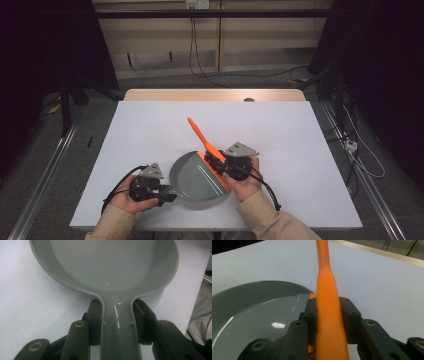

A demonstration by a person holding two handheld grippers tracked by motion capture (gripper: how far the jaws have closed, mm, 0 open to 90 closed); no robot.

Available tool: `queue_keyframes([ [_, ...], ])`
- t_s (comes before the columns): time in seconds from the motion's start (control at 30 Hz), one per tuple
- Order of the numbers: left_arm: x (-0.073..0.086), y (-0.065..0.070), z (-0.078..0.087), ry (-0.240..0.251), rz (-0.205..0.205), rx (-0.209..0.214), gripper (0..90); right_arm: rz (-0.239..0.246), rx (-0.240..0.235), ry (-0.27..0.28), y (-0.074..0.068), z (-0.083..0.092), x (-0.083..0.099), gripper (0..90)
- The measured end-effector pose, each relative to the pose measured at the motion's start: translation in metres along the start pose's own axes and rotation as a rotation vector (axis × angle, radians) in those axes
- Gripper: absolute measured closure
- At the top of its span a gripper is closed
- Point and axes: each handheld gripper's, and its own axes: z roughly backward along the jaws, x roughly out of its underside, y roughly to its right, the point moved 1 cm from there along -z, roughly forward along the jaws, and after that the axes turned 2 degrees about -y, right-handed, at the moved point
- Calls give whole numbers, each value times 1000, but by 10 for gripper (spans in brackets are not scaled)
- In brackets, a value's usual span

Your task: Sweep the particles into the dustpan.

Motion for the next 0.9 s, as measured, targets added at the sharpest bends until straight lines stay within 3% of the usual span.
queue_keyframes([
  [0.2,-1,1,-2,-3,11,-1,627,-12,7,16,-12,-2,0,705],
  [0.3,0,1,-2,-6,10,0,627,11,5,20,-18,-3,-1,705],
  [0.47,0,0,-3,-1,15,0,627,-29,-50,49,-20,0,-8,710],
  [0.6,2,-1,-2,5,15,2,627,-18,-107,73,-23,2,-15,710],
  [0.9,2,-1,-2,5,14,2,627,-37,-9,110,15,14,-25,710],
])
